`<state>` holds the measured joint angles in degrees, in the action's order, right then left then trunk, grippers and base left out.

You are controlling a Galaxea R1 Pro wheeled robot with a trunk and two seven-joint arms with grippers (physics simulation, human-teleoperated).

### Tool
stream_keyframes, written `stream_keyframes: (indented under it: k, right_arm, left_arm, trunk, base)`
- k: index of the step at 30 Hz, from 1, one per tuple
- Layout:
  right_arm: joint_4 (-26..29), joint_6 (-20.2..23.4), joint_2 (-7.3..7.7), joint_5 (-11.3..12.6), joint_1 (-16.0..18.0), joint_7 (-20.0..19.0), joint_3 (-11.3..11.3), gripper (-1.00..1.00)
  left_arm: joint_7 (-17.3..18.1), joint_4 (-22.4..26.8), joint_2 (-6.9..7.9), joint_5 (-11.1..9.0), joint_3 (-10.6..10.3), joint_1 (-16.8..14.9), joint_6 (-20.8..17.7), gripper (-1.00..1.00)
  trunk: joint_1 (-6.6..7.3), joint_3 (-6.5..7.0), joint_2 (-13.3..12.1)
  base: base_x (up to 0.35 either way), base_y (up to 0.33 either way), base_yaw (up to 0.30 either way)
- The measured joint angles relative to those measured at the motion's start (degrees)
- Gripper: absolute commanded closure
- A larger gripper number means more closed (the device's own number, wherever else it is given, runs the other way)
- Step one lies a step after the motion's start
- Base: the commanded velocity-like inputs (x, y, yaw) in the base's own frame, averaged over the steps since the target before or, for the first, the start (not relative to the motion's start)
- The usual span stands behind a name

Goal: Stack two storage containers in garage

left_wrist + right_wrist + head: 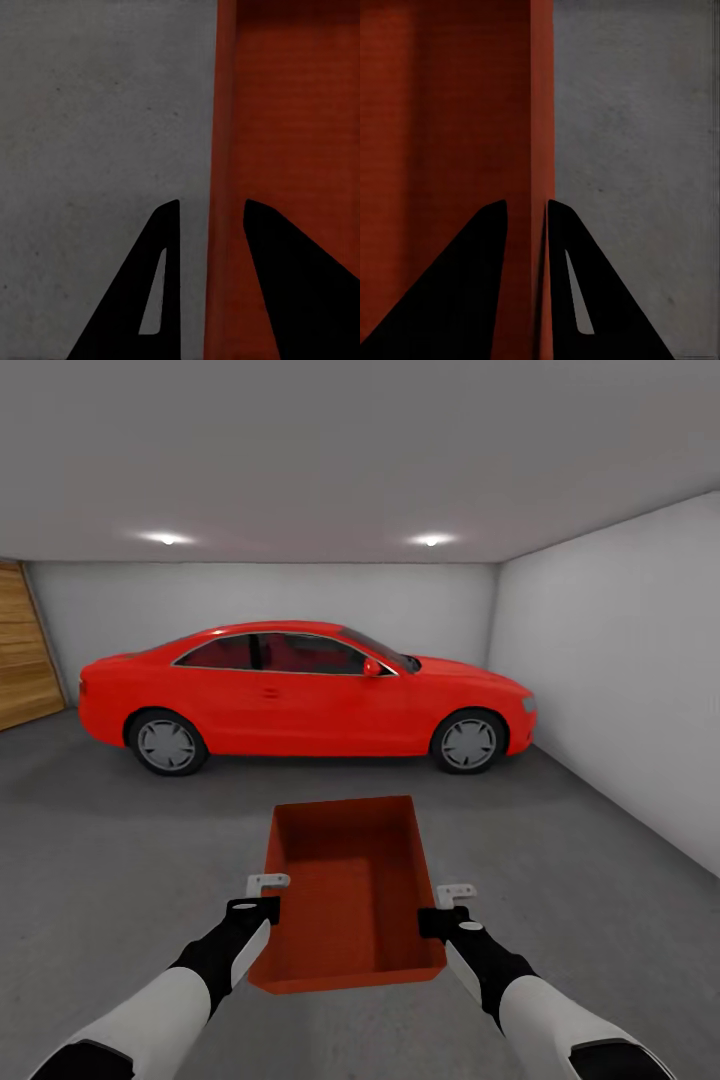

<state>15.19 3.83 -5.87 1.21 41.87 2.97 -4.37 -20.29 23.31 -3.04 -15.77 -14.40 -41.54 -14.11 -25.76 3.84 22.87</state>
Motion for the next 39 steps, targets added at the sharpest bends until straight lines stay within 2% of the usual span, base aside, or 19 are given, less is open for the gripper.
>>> stream_keyframes:
  k: [39]
  right_arm:
    - [0.00,0.02,0.00,0.02,0.01,0.01,-0.02,1.00]
  left_arm:
    - [0.00,0.02,0.00,0.02,0.02,0.00,-0.03,1.00]
  trunk:
    - [0.00,0.00,0.00]
  base:
    - [0.000,0.000,-0.245]
